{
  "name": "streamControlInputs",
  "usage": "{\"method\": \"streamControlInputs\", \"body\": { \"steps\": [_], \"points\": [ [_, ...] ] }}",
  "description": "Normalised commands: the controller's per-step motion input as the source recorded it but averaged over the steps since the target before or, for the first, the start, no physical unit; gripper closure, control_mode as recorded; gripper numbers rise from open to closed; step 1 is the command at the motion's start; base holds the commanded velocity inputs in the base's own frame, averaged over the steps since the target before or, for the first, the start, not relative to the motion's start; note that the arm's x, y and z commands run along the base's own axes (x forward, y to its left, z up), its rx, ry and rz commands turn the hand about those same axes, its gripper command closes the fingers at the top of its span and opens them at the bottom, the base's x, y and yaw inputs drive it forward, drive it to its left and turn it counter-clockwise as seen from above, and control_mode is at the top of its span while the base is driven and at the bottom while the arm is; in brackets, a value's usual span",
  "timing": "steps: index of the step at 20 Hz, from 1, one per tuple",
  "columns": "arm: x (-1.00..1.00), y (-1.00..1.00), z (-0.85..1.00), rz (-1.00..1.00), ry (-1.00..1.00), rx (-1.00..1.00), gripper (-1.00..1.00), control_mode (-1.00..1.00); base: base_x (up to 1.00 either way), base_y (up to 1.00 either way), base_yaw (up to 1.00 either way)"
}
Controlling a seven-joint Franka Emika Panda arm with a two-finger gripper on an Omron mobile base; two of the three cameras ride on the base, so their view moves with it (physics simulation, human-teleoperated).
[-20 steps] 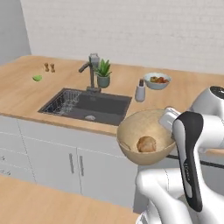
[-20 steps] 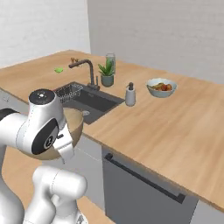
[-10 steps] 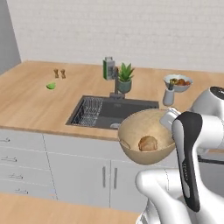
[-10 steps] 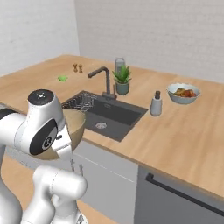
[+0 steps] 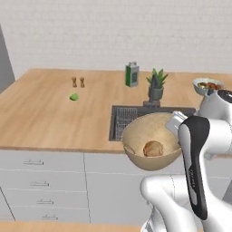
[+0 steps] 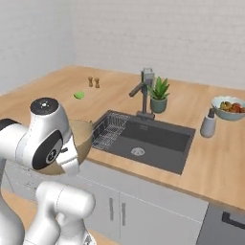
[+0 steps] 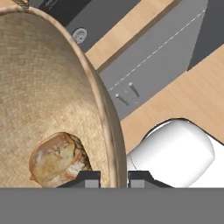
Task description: Open the cabinet, pick up the bread from the cabinet and place it in the basket. Then move the basket to the dining counter.
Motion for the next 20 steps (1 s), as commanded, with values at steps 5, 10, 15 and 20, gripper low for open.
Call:
{"method": "streamControlInputs", "body": {
  "steps": [5,10,15,20],
  "points": [
    [0.00,0.00,0.00,0.00,0.00,0.00,1.00,1.00,0.73,1.00,-0.26],
    [0.00,0.00,0.00,0.00,0.00,0.00,1.00,1.00,0.63,0.97,-0.22],
    [0.00,0.00,0.00,0.00,0.00,0.00,1.00,1.00,0.30,0.83,-0.15],
    [0.00,0.00,0.00,0.00,0.00,0.00,1.00,1.00,0.53,0.42,-0.11]
  ]
}}
